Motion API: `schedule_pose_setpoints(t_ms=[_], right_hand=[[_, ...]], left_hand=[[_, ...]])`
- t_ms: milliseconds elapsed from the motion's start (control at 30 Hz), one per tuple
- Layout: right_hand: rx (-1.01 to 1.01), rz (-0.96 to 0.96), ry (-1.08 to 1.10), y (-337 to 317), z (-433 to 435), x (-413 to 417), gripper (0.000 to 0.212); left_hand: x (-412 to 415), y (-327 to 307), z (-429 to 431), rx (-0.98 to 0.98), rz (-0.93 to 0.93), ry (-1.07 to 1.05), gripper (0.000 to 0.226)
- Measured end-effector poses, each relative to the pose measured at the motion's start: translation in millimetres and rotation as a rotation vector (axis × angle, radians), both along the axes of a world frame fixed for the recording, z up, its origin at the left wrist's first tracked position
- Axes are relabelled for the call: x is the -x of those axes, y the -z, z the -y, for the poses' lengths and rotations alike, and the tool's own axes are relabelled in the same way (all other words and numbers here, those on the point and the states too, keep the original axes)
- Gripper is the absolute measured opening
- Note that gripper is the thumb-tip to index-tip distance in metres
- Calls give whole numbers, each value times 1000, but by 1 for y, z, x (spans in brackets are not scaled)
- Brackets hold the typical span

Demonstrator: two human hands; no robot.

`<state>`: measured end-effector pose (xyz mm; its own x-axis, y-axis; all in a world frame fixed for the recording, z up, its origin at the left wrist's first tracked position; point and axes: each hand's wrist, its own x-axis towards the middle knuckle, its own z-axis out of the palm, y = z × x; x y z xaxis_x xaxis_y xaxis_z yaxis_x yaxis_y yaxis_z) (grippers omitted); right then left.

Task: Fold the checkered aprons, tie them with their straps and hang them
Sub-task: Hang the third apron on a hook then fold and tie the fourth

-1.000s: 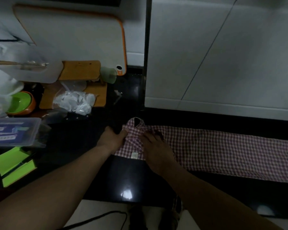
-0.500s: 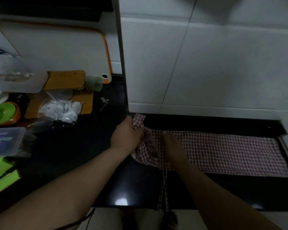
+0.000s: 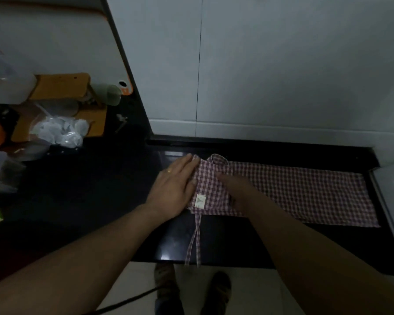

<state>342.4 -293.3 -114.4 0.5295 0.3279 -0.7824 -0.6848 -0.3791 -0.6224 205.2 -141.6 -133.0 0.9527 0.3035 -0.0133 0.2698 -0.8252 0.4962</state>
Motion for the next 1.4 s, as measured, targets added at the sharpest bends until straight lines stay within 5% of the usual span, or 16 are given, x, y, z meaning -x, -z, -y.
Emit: schedule_pose_setpoints(t_ms=[133,333,400,500,600,733,833,1000,1233,1333,1400], right_hand=[[71,79,-68,17,2,-7,61],[80,462,-316,36,4,-15,47],[258,652,-384,43,6,-10,55],[572,1250,-441,45,6,1,56],[466,1497,-711,45,-1,9,61],[526,1311,-935,82,10,4,68],[516,1272,-954,83,6,0,70],[575,1335,-724,54,18,11,57],[320,815,-524,49,20,4,40],[61,301,-156,16,29,-4,37],[-188,-55,25,-6,47,-13,53]], left_hand=[[-14,20,12,-128,-153,159,66],[-11,43,20,-98,-306,95,71],[-10,48,22,-123,-344,85,71],[-11,56,26,-175,-368,83,72],[-11,63,25,-219,-351,99,72],[-3,60,19,-111,-234,82,71],[4,50,11,19,-82,-346,71],[-16,34,-6,321,-255,-489,26],[-40,-15,14,686,-14,-420,22],[-60,-37,46,666,51,-312,27],[-71,-46,76,716,56,-198,27]])
